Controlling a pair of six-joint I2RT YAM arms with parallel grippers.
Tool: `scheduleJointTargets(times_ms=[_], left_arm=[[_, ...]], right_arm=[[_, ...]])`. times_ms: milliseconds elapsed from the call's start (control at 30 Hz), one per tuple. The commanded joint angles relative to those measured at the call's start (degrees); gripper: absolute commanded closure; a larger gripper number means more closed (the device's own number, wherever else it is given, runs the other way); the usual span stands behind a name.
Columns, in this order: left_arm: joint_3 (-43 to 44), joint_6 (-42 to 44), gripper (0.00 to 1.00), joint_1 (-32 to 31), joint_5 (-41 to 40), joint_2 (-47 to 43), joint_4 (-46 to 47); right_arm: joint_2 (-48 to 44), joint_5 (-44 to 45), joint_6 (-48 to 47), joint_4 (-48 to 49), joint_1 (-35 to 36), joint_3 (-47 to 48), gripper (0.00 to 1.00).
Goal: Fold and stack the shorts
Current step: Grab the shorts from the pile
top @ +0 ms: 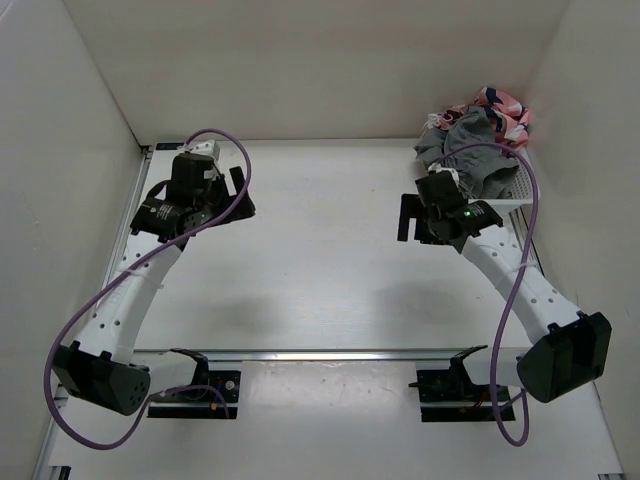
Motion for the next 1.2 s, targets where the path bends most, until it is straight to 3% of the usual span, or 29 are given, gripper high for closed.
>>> scheduleJointTargets(times_ms=[0, 233, 367, 467, 667, 900, 1067, 1100, 1167], left_arm=[[-0.63, 1.11, 0.01, -0.06, 4.16, -2.43, 1.26], [-0.55, 0.32, 0.01, -0.58, 6.52, -3.14, 1.26], [0.07, -0.21, 0.01, -1.29, 6.63, -2.61, 1.78], [1.64, 2.42, 0.01, -1.29, 3.30, -0.33, 1.79], [9.29, 5.60, 0.01, -0.59, 2.66, 6.97, -3.83], [9.83, 4.97, 0.01, -0.59, 1.36, 11.80, -3.22], [9.83, 6.04, 0.01, -0.59, -1.21, 14.18, -3.92], [9.83, 6.04, 0.01, -0.59, -1.21, 14.96, -3.92], [9.83, 6.04, 0.01, -0.59, -0.60, 15.59, -3.92]], right_arm=[[-1.91, -1.33, -0.07, 3.43, -0.01, -1.42, 0.00], [-2.61, -1.84, 0.29, 3.96, -2.99, -2.31, 0.00], [2.22, -4.31, -0.24, 3.35, -12.20, 4.09, 0.00], [7.92, -10.09, -0.77, 4.48, -20.64, 8.49, 0.08], [27.51, -8.70, -1.30, 2.03, -28.04, 29.40, 0.10], [52.54, -8.97, -0.68, -2.88, -31.91, 55.85, 0.10], [60.93, -7.57, 0.46, -3.42, -32.44, 67.11, 0.10], [62.68, -6.35, 1.07, -3.42, -32.44, 68.09, 0.11], [64.18, -6.34, 1.60, -3.42, -32.44, 70.19, 0.27]])
